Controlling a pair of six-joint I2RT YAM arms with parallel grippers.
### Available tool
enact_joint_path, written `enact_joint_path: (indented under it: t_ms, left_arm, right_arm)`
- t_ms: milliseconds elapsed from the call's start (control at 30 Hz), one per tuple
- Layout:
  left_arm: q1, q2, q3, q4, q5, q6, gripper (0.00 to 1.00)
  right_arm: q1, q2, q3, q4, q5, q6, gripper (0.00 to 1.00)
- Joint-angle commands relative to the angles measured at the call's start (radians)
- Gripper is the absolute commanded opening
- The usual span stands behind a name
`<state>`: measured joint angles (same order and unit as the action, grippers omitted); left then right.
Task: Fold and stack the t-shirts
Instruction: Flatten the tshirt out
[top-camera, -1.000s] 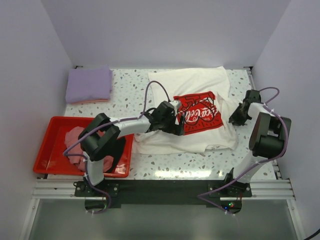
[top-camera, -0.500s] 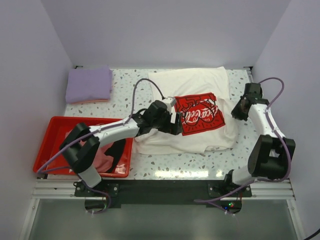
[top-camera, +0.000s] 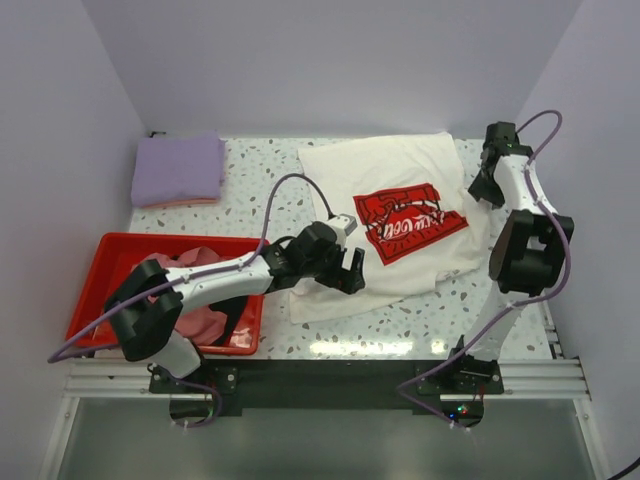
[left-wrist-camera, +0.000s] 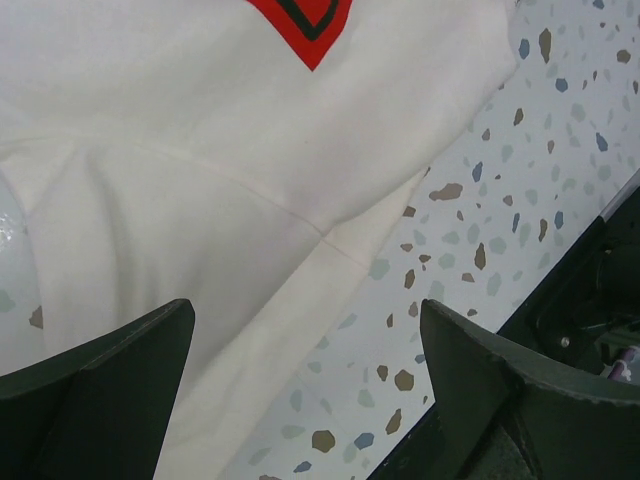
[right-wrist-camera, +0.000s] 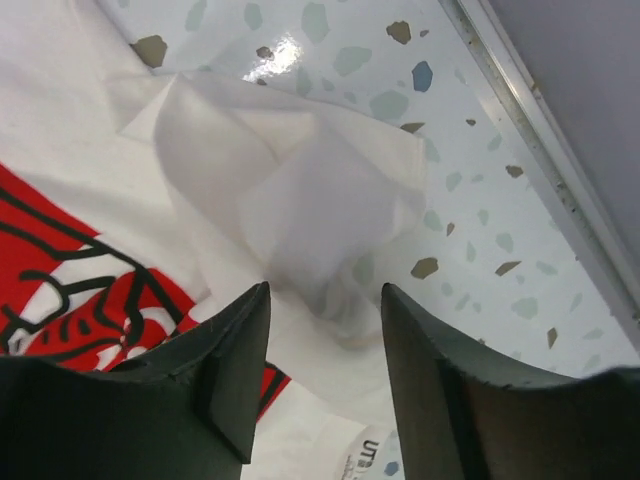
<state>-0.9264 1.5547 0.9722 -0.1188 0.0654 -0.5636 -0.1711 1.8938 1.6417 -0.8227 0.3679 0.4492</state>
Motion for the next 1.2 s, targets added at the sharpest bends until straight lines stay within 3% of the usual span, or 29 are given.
enact_joint_path:
  t_ms: [0,67,100,300,633,900,1167]
  left_arm:
    - [-0.029,-0.042,-0.035,0.004,-0.027,-0.016,1.00]
    - [-0.040,-0.042,-0.044,0.010,-0.030,-0.019,1.00]
    - [-0.040,-0.039,-0.044,0.016,-0.029,-0.021,1.00]
    - [-0.040,-0.015,0.000,-0.008,-0.061,-0.010,1.00]
    - [-0.064,-0.051,-0.006,-0.002,-0.007,0.007,1.00]
    - [-0.239,-0.048,-0.053,-0.025,-0.065,0.039,0.96]
    - [-0.270,0.126,0.031,-0.038,-0.200,0.014,0.78]
  right_arm:
    - [-0.004,0.054,0.104,-0.122,0.097,-0.003,0.56]
    - [-0.002,-0.008,0.037,-0.077,0.085,-0.013,0.79]
    - [-0.002,-0.039,-0.001,-0.049,0.056,-0.030,0.99]
    - [0.022,-0.377,-0.336,0.120,-0.163,-0.061,0.99]
    - [0.124,-0.737,-0.784,0.229,-0.387,0.008,0.99]
    - [0.124,-0.895,-0.968,0.209,-0.530,0.017,0.99]
    - [0.122,-0.811,-1.025,0.309,-0.641,0.025,0.86]
